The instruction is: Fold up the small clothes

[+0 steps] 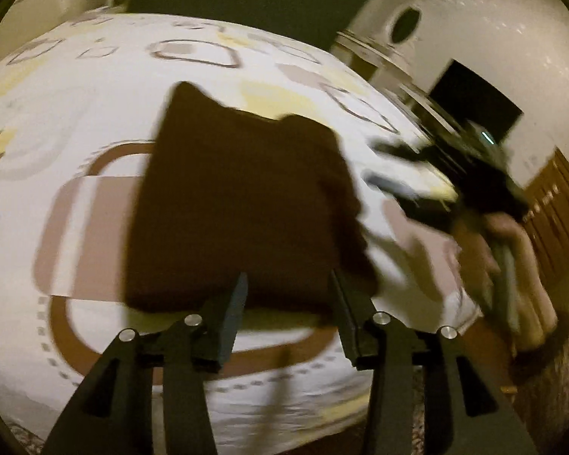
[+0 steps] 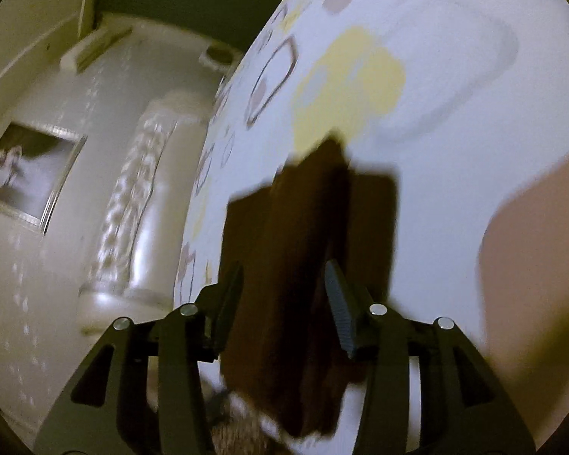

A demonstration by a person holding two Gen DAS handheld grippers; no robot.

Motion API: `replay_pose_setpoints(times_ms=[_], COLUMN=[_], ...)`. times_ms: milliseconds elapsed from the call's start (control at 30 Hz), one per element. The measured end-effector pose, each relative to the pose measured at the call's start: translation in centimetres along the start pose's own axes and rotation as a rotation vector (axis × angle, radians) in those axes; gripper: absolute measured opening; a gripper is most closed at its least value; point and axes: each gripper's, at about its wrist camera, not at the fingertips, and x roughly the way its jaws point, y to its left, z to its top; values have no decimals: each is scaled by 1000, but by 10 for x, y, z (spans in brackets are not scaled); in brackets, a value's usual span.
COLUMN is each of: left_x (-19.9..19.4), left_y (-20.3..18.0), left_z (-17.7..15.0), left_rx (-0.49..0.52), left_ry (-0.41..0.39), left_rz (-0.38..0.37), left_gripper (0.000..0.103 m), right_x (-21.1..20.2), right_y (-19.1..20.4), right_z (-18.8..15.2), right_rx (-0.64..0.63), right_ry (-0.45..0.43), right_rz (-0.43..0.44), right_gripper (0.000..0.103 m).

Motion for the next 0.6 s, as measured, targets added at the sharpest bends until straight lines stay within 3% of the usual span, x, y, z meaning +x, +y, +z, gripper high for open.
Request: replay_pose_setpoints(times_ms=[200, 367, 600], left_x=[-1, 7, 8], left_y=[41, 55, 63], left_z=[9, 6, 7], left_rx=[-74, -93, -122], left_ry=[-3, 18, 28], left_rz=[13, 49, 57], left_gripper=[46, 46, 48], right_x=[14, 18, 17], right_y=[-8, -18, -2], right_z=[-43, -49, -50], right_rx=[73, 161, 119], right_ry=[94, 66, 57], right_rz=[52, 122, 88], right_gripper=[45, 45, 57])
